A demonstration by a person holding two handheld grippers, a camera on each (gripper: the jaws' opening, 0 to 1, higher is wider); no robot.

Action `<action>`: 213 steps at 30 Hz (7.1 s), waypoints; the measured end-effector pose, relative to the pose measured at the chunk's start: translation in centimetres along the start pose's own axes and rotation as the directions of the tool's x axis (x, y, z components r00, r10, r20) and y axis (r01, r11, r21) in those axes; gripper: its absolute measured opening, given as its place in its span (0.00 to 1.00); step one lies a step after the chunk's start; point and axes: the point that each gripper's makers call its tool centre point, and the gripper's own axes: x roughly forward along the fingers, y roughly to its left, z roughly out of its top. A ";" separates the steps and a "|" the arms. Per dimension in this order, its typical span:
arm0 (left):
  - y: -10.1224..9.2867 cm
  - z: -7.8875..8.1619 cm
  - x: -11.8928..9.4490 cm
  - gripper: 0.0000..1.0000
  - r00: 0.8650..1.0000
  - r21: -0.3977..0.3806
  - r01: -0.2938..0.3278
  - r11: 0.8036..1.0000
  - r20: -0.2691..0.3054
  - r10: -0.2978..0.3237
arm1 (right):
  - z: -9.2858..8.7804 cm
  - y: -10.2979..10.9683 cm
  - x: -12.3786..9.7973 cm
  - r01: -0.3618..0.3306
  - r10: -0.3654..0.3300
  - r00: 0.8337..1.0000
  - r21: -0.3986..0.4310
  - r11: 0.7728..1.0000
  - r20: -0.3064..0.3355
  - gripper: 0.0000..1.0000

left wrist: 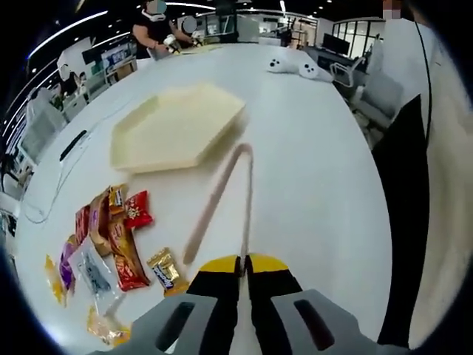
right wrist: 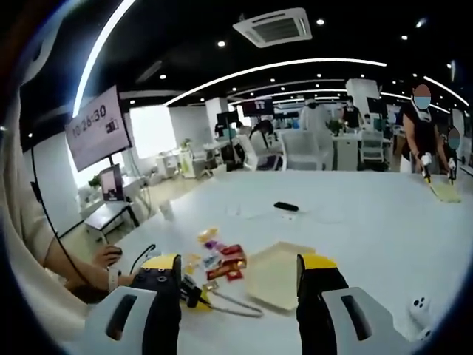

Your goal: Place the target food into the container with the food tongs after gripping and lifting it, then release it inside without dropping or visibly crushing the food.

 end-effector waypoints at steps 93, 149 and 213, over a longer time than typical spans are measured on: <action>-6.3 14.4 -19.3 0.00 0.823 -0.048 0.357 0.933 0.489 -0.290 | 1.4 3.2 1.2 -0.552 0.549 0.834 -0.069 0.831 -0.053 0.59; -10.5 19.1 -22.6 0.00 0.747 0.169 0.439 0.883 0.477 -0.463 | 1.2 10.6 -1.2 -0.813 0.799 0.581 -0.157 0.560 -0.156 0.35; -10.8 17.4 -22.9 0.00 0.797 0.166 0.387 0.907 0.435 -0.420 | -0.1 11.8 -1.4 -0.796 0.773 0.605 -0.147 0.587 -0.190 0.30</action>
